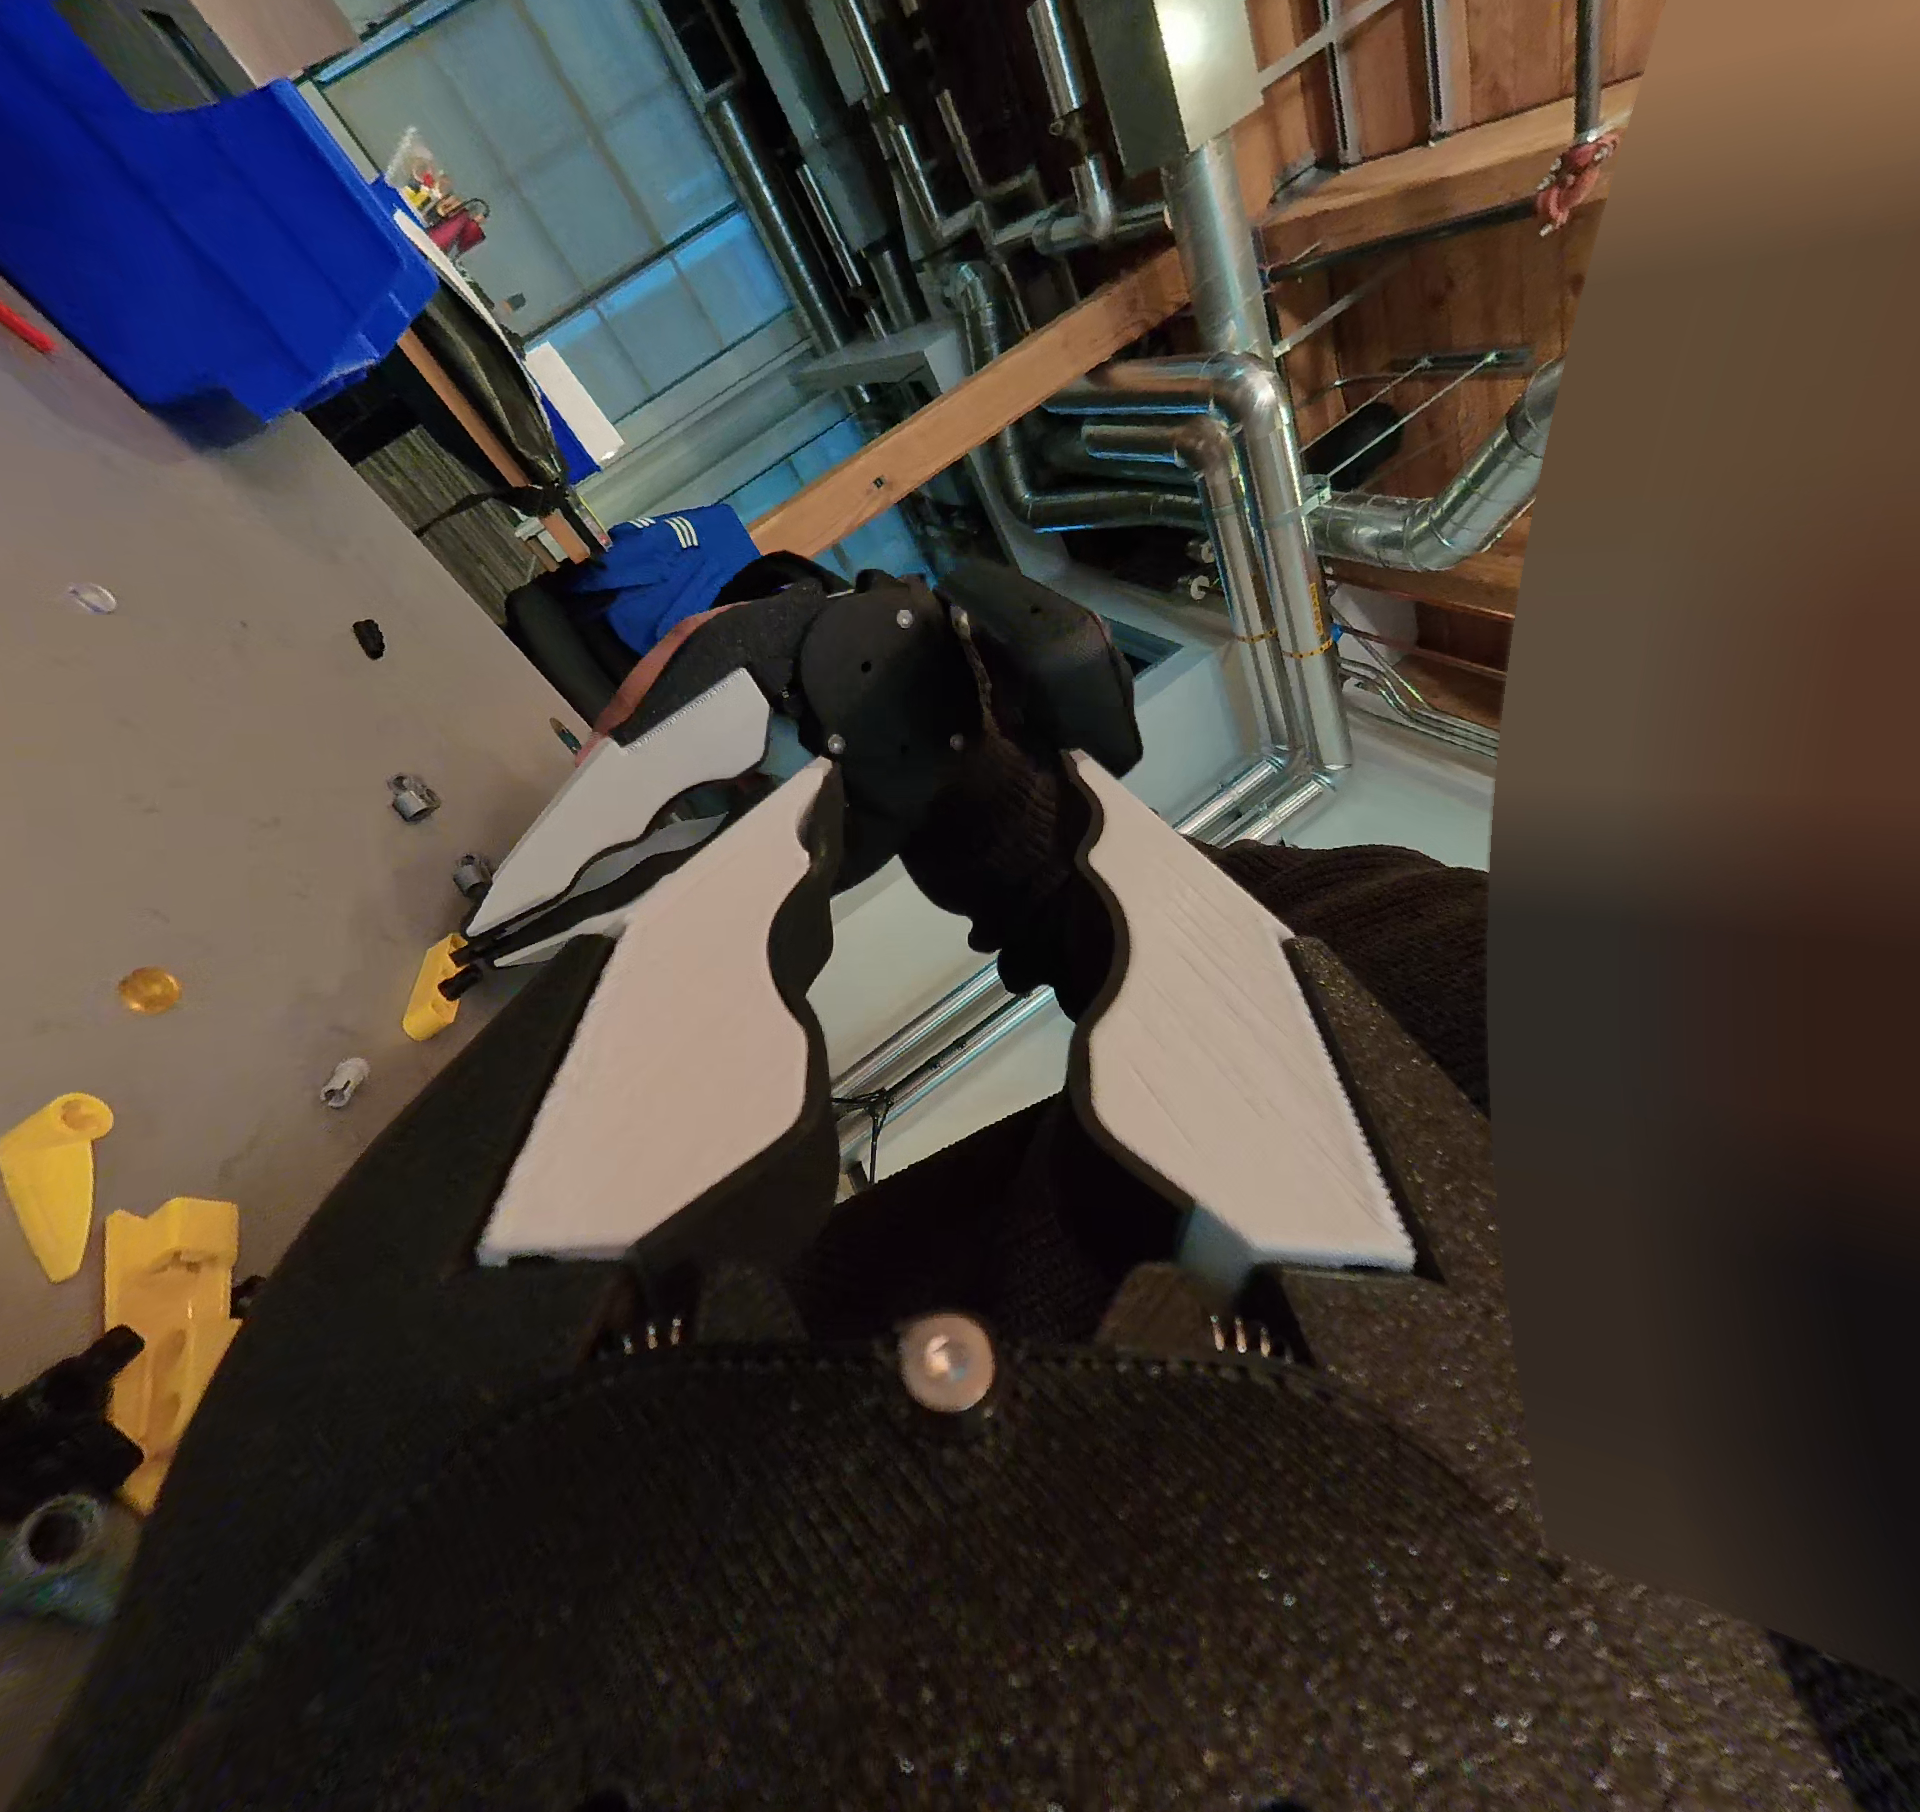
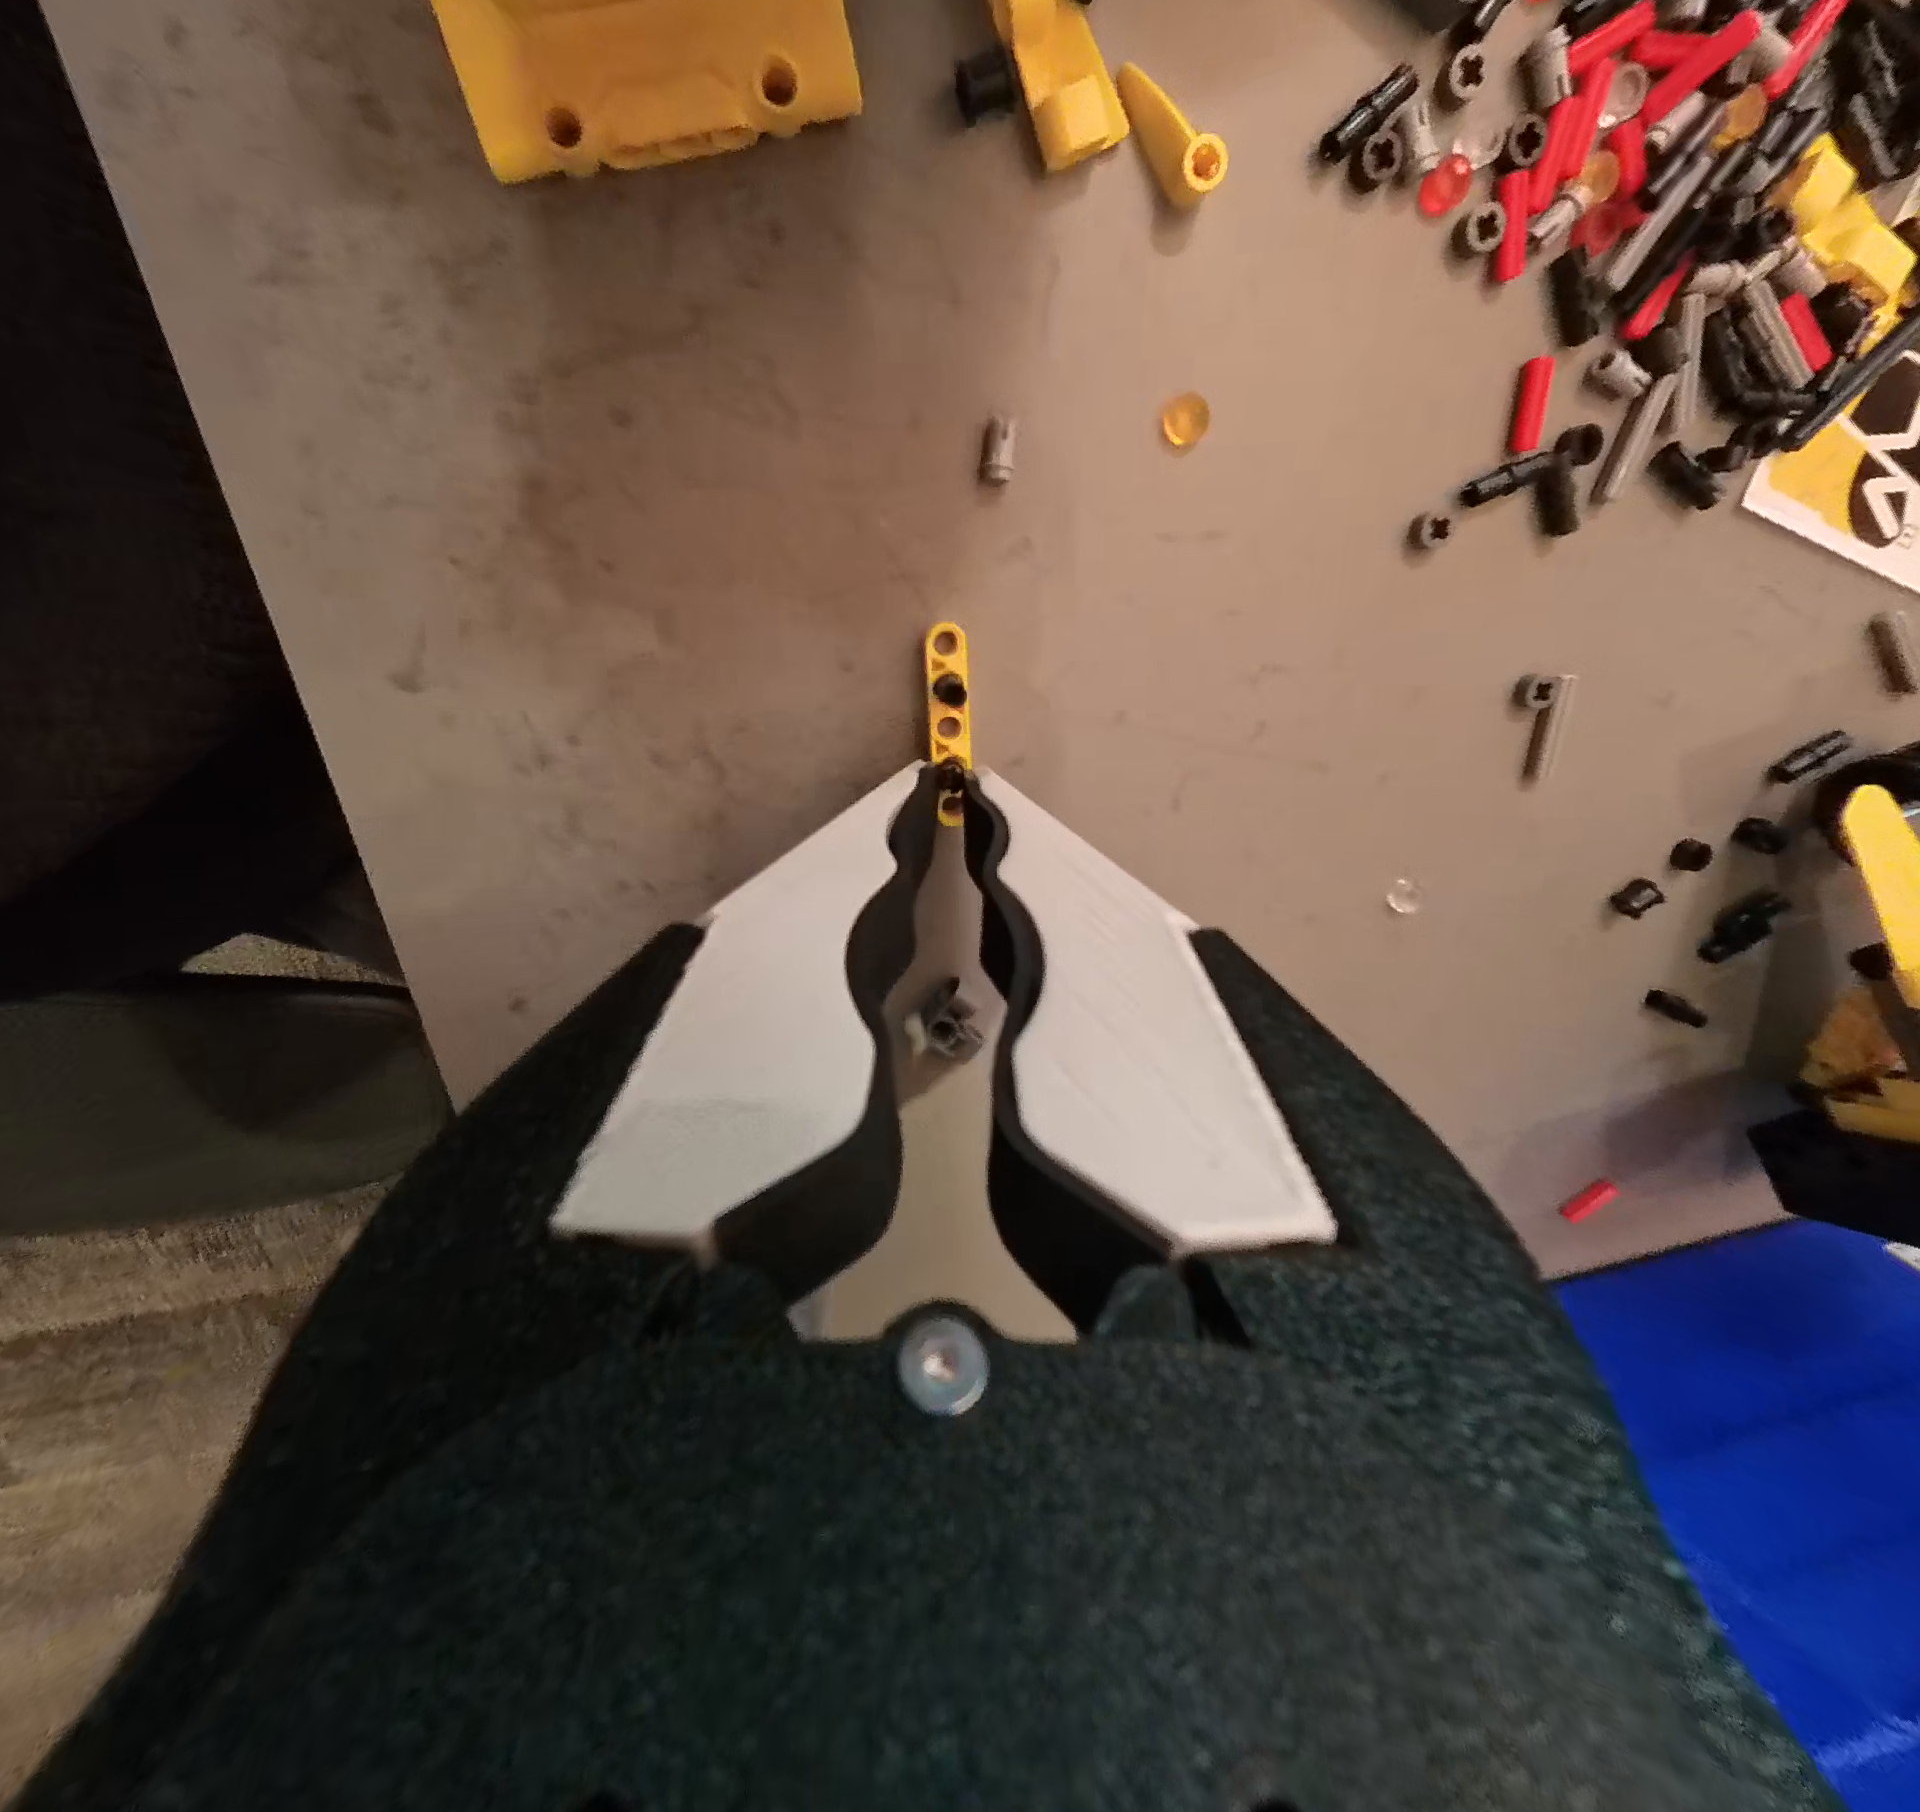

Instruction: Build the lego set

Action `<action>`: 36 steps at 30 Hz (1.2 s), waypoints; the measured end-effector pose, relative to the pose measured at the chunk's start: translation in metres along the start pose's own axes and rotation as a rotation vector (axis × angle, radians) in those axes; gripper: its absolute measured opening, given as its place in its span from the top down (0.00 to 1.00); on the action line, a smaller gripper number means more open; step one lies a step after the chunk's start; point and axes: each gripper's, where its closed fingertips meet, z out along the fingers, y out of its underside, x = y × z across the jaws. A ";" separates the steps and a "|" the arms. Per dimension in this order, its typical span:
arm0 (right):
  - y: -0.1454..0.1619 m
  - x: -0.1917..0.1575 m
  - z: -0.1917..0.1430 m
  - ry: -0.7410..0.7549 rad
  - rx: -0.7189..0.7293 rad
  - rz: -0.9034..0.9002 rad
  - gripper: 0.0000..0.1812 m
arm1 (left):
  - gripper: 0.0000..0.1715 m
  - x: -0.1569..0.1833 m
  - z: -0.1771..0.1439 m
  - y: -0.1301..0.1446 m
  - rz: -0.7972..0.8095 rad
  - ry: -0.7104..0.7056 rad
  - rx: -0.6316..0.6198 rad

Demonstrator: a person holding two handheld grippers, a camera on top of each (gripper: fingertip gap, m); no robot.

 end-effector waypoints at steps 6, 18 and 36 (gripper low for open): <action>0.001 0.000 0.005 -0.042 -0.015 0.010 0.98 | 0.77 0.000 0.000 0.001 0.007 -0.005 -0.004; -0.006 0.005 0.007 -0.020 0.130 0.229 0.98 | 0.77 0.000 0.000 -0.001 0.025 -0.011 0.004; -0.023 -0.001 -0.012 0.233 0.426 0.421 0.68 | 0.77 -0.007 -0.001 -0.001 0.074 -0.066 0.006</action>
